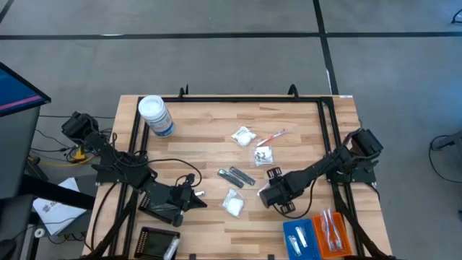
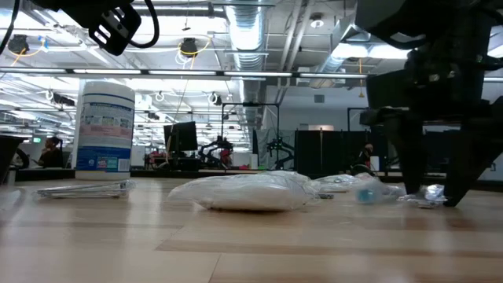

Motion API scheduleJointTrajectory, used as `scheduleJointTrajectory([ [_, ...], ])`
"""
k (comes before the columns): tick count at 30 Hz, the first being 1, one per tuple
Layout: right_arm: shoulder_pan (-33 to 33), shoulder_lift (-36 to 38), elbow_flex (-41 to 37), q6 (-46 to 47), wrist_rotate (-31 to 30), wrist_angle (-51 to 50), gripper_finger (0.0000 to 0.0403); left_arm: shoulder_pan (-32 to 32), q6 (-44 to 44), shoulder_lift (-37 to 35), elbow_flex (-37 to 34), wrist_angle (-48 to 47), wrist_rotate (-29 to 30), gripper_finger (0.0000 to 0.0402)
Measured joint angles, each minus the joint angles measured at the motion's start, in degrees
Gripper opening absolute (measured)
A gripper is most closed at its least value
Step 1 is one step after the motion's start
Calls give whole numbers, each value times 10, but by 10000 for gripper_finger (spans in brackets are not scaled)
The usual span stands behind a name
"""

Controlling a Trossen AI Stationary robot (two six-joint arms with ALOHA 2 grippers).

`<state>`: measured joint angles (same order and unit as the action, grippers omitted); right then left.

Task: Pick & Place Travel size toiletries
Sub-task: Put the nail cutter into the blue bin

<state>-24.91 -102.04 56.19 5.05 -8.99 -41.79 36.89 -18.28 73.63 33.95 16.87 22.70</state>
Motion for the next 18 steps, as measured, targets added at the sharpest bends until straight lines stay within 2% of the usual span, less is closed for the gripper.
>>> scheduleJointTrajectory([
  [5, 12, -1, -3, 10, 13, 5, 136, 0, 0, 0, 0, 0, 0, 1],
  [12, 23, -3, 16, 29, 17, -4, 40, 0, 0, 0, 0, 0, 0, 1],
  [18, 28, 0, 134, 91, -84, -124, 41, 0, 4, 0, 0, 0, 0, 1],
])
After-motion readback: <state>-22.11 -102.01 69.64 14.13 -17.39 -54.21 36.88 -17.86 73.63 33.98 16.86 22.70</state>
